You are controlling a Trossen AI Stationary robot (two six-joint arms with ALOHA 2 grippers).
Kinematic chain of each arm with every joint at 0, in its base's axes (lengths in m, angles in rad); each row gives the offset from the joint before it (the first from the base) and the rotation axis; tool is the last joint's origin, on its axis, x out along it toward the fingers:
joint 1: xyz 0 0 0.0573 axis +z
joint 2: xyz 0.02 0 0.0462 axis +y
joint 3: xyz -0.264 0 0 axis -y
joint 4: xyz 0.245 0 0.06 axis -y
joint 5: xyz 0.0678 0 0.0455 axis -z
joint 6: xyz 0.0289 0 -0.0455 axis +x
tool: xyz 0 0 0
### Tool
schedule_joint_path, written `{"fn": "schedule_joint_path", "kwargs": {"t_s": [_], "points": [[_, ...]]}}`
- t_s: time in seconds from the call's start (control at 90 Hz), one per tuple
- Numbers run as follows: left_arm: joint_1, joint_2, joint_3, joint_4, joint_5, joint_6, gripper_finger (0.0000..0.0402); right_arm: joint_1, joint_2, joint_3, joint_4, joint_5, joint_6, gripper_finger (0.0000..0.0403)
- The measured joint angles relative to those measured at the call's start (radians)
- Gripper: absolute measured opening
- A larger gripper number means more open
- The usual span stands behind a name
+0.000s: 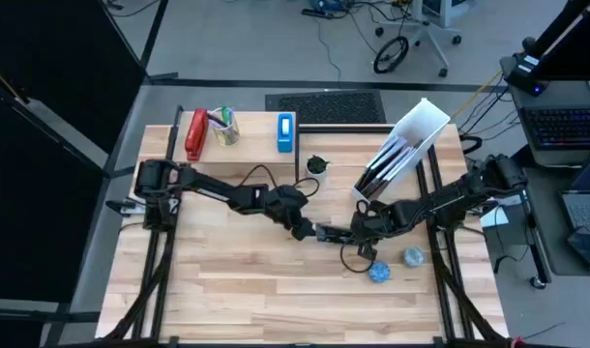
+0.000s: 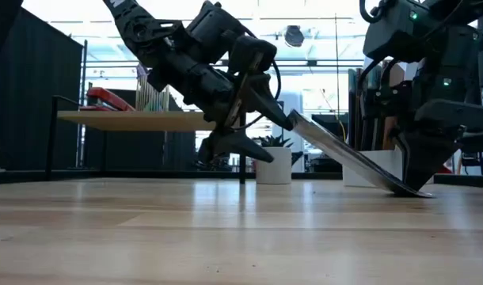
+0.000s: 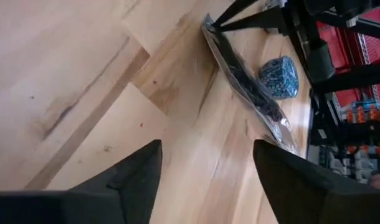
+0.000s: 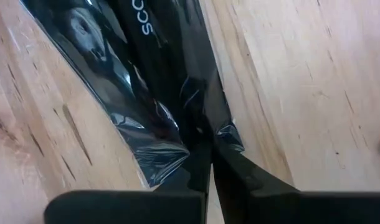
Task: Stock shelves
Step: Put the pack of pens into the gold pen holder on the shelf
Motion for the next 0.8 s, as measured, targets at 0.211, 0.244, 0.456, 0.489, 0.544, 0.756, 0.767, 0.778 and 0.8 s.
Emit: {"fn": "schedule_joint_path", "kwargs": {"t_s": [0.211, 0.244, 0.456, 0.489, 0.544, 0.756, 0.767, 0.778, 0.8], "points": [[0.003, -0.049, 0.0, -0.069, 0.003, 0.028, 0.025, 0.0, 0.0, 0.0, 0.0, 0.0, 0.003, 0.0004], [0.006, -0.058, 0.0, -0.095, -0.003, 0.035, 0.025, 0.0, 0.0, 0.0, 0.001, 0.0, 0.004, 0.0004], [0.006, -0.073, 0.0, -0.1, -0.031, 0.038, 0.025, 0.0, 0.0, -0.001, 0.009, 0.0, -0.005, 0.0004], [0.005, -0.073, 0.0, -0.084, -0.032, 0.032, 0.025, 0.0, 0.0, -0.001, 0.011, 0.0, -0.008, 0.0004], [0.004, -0.066, 0.001, -0.076, -0.045, 0.028, 0.025, 0.0, 0.001, -0.001, 0.014, 0.0, -0.008, 0.0004], [0.004, -0.041, 0.002, -0.156, -0.095, 0.003, 0.025, 0.0, 0.001, -0.001, 0.023, -0.001, -0.009, 0.0004], [0.003, -0.04, 0.002, -0.163, -0.095, 0.001, 0.025, 0.0, 0.001, -0.001, 0.023, -0.001, -0.01, 0.0004], [0.002, -0.039, 0.001, -0.17, -0.094, -0.001, 0.025, 0.0, 0.001, -0.001, 0.023, 0.0, -0.01, 0.0004], [-0.001, -0.035, 0.0, -0.176, -0.094, -0.003, 0.025, 0.0, 0.001, -0.001, 0.023, 0.0, -0.01, 0.0004]]}}
